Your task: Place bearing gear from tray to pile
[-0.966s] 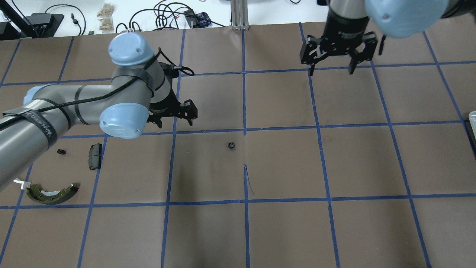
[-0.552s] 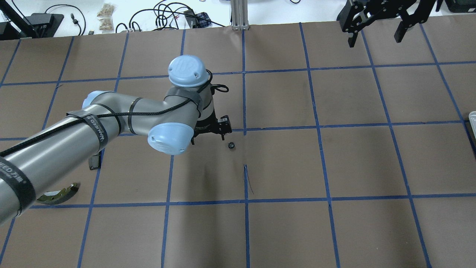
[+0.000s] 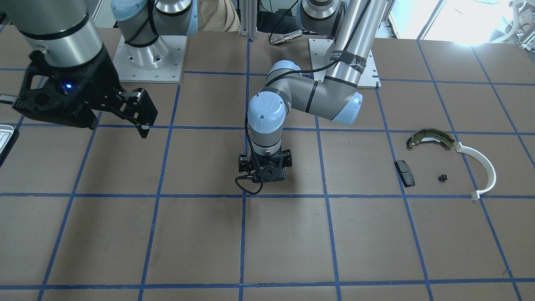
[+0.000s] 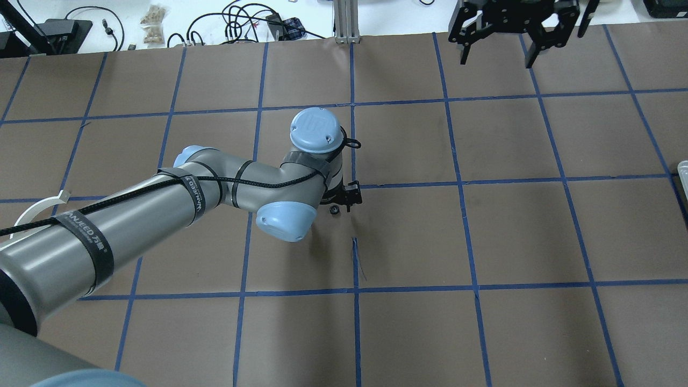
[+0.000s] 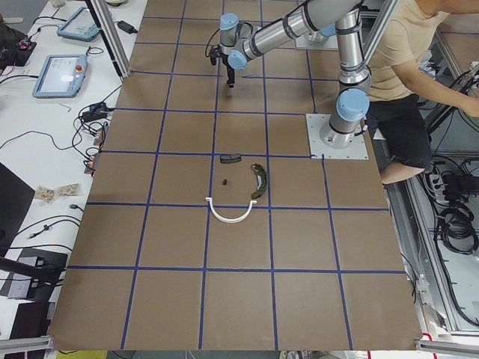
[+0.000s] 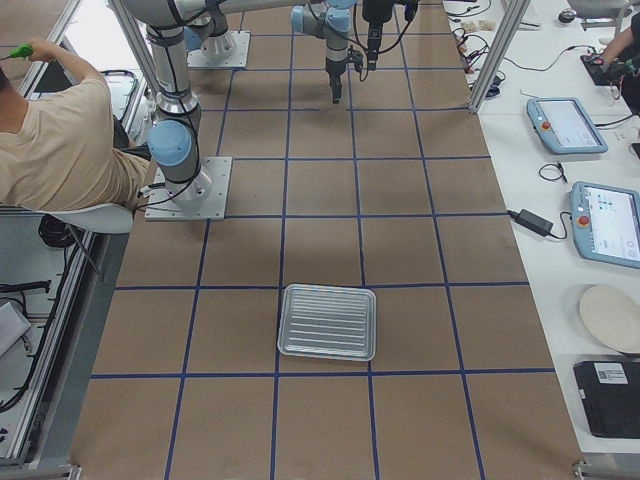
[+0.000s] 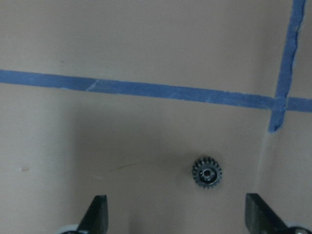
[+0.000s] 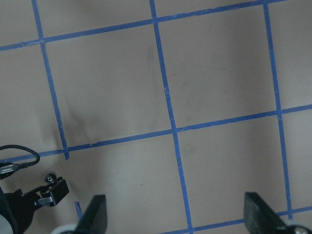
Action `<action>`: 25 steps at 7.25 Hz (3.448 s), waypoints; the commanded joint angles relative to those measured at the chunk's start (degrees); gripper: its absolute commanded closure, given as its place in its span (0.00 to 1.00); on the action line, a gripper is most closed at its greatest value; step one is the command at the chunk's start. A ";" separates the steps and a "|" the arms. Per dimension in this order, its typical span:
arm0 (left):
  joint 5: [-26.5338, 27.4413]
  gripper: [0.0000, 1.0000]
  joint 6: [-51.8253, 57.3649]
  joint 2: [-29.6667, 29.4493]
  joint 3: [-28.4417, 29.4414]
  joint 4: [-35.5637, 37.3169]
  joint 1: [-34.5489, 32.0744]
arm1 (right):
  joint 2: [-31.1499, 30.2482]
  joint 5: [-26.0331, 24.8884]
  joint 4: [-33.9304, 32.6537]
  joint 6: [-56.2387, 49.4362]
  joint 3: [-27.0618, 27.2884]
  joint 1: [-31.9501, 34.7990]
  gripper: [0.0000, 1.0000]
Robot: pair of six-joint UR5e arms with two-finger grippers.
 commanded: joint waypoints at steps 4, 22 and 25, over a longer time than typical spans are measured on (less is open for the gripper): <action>0.06 0.14 0.72 -1.37 0.61 2.27 -0.16 | -4.19 0.51 -2.03 -8.80 6.18 -2.68 0.00; 1.98 0.81 45.22 12.78 -5.36 -0.28 31.16 | -4.74 1.13 -4.93 -5.80 8.04 -2.42 0.00; 1.31 0.82 61.14 11.66 -6.51 0.51 47.25 | -4.65 1.22 -4.84 -5.89 8.04 -2.42 0.00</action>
